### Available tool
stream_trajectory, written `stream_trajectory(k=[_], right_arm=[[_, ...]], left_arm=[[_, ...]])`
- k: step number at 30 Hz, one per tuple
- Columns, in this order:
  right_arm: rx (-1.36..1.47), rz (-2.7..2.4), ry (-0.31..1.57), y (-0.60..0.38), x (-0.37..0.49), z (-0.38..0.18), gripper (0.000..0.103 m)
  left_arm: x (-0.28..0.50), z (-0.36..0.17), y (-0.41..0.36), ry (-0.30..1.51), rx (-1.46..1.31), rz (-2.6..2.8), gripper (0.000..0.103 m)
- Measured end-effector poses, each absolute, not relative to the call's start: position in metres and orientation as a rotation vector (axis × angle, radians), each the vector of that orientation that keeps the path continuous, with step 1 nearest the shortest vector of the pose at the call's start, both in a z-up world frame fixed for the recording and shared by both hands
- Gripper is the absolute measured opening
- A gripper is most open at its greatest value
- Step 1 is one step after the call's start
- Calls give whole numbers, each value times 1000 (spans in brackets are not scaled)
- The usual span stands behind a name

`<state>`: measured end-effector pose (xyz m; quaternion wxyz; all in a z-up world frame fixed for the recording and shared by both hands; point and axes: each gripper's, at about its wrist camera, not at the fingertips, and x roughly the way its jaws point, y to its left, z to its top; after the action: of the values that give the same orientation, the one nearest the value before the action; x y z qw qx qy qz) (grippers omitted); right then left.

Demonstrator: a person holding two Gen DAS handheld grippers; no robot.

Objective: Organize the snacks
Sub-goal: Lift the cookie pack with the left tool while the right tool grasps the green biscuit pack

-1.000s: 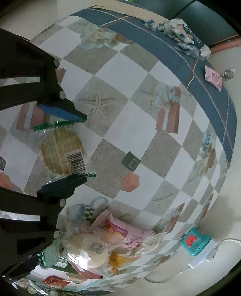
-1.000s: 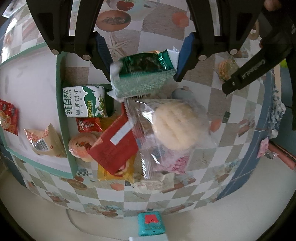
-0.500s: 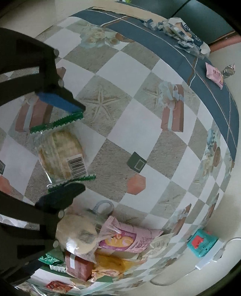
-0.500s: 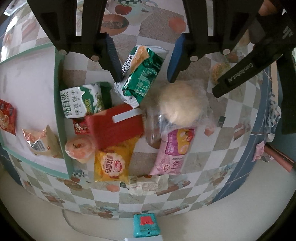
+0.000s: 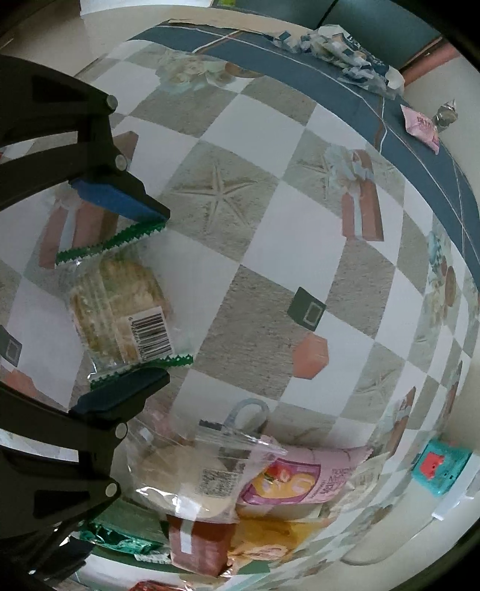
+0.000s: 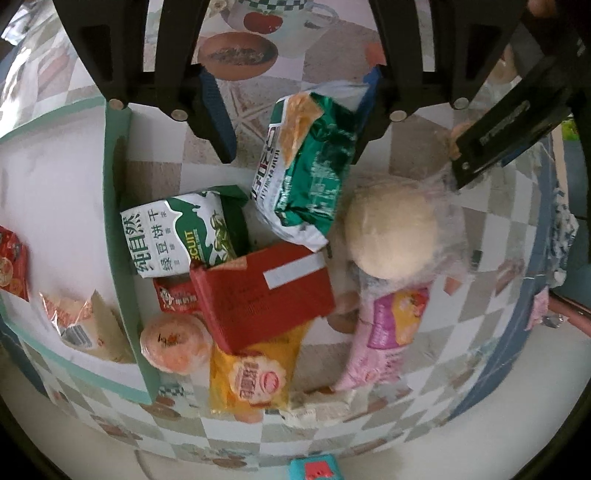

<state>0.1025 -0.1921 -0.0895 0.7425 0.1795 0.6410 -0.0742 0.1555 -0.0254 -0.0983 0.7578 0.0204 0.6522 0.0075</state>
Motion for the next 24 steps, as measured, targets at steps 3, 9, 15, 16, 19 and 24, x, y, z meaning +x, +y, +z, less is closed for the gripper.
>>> stream_trajectory(k=[3, 9, 15, 16, 19, 24], right_arm=[[358, -178, 1400, -189, 105, -91, 69], [326, -193, 1376, -183, 103, -90, 63], [359, -183, 1346, -188, 94, -85, 38], [366, -183, 1343, -189, 93, -83, 36], [390, -190, 1326, -197, 89, -79, 29], [441, -183, 1294, -207, 84, -69, 28]], left_arm=[[155, -104, -25, 1432, 48, 28, 92], [152, -109, -20, 1435, 29, 12, 95], [138, -104, -19, 1411, 46, -3, 74], [137, -104, -18, 1413, 37, -9, 70], [134, -101, -15, 1407, 24, -2, 63], [138, -88, -8, 1398, -22, 4, 60]])
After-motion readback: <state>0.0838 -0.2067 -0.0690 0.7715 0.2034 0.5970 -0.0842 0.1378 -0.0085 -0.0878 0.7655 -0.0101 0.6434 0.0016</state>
